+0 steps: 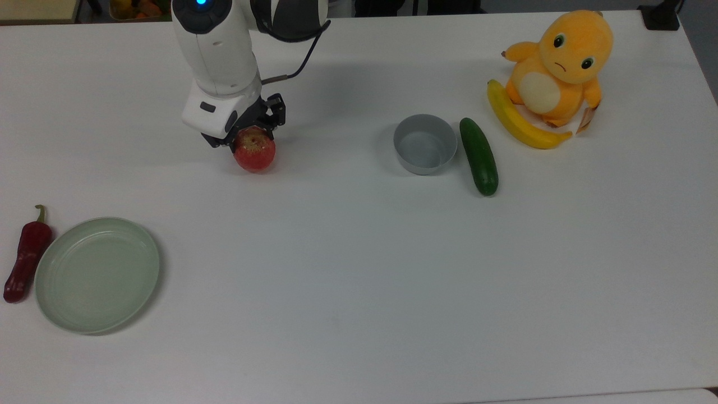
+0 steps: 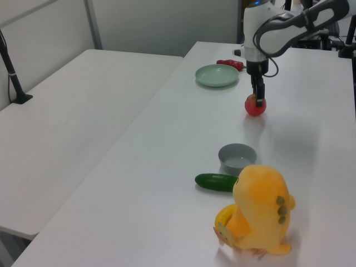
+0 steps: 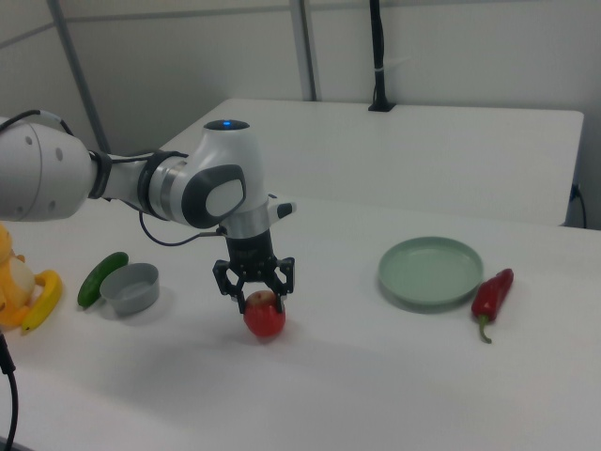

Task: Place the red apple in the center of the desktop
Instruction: 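Lower the apple onto the open table surface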

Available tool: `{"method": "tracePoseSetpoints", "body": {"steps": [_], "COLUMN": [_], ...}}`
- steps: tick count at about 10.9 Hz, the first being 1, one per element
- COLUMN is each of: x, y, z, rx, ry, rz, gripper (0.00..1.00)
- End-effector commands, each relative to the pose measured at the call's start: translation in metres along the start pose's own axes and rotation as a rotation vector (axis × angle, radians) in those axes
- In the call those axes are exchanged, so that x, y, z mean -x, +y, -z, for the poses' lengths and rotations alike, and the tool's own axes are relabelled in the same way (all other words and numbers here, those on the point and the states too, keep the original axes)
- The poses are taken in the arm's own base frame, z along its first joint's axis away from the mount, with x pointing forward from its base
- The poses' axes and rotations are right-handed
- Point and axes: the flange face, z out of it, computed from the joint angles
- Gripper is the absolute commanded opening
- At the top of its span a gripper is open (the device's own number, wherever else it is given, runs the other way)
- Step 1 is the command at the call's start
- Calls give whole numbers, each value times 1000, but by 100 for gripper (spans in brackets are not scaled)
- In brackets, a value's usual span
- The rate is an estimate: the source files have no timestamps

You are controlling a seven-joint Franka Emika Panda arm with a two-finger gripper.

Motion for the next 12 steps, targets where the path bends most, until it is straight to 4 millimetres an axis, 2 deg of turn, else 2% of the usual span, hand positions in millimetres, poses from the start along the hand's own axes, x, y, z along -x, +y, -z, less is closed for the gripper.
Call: {"method": "tracePoseSetpoints", "body": {"steps": [1, 4, 5, 6, 7, 12], "x": [7, 10, 9, 9, 9, 10], "y": [0, -2, -1, -1, -2, 0], "z": [-17, -27, -25, -25, -23, -15], "rx": [6, -1, 1, -1, -2, 3], "ry": [36, 22, 25, 22, 19, 31], "rz": [8, 8, 5, 2, 3, -6], "gripper": [0, 2, 19, 56, 99, 100]}}
